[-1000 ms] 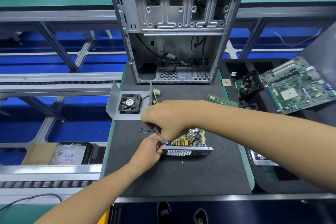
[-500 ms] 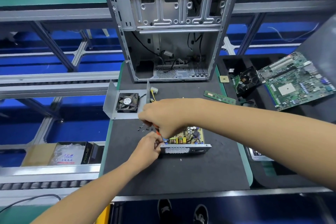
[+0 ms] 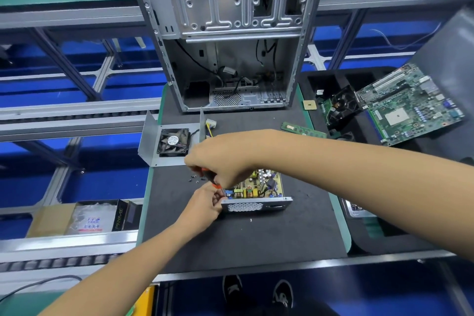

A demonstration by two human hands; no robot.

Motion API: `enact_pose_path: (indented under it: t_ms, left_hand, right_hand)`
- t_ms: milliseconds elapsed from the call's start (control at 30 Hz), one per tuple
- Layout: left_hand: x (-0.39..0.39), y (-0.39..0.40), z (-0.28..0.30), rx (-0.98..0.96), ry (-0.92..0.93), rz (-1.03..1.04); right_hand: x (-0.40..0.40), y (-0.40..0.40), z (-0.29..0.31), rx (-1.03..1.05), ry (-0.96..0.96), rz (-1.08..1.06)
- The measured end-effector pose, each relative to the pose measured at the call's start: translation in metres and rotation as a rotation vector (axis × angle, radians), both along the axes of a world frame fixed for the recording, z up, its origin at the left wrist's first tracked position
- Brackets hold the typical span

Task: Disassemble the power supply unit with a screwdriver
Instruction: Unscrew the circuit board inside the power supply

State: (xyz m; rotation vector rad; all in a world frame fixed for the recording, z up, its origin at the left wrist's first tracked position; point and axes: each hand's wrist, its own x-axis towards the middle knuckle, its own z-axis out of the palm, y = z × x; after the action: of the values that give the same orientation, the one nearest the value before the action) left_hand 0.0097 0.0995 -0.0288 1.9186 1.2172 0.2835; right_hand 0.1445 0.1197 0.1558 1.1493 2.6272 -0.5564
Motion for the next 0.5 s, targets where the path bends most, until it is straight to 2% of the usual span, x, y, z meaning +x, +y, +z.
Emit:
enact_pose_path:
  t_ms: [267,333,433,500]
  left_hand:
    - [-0.005,0.008,-0.007,0.043,0.095,-0.103]
    - [-0.005,0.007,-0.009,0.047,0.070,-0.106]
    - [-0.006,0.009,-0.009,-0.027,0.050,-0.068]
    - [-0.006,0.012,-0.010,-0.057,0.055,-0.065]
  right_hand:
    - [0.000,-0.002,0.005,-0.094,-0.049,-0.007]
    - [0.000,-0.003,0.000,-0.039,-0.042,-0.045]
    - [0.001,-0.004,-0.003,0.143,-0.169,-0.138]
    - [0.001,-0.002,-0.003,0.182,-0.170,-0.141]
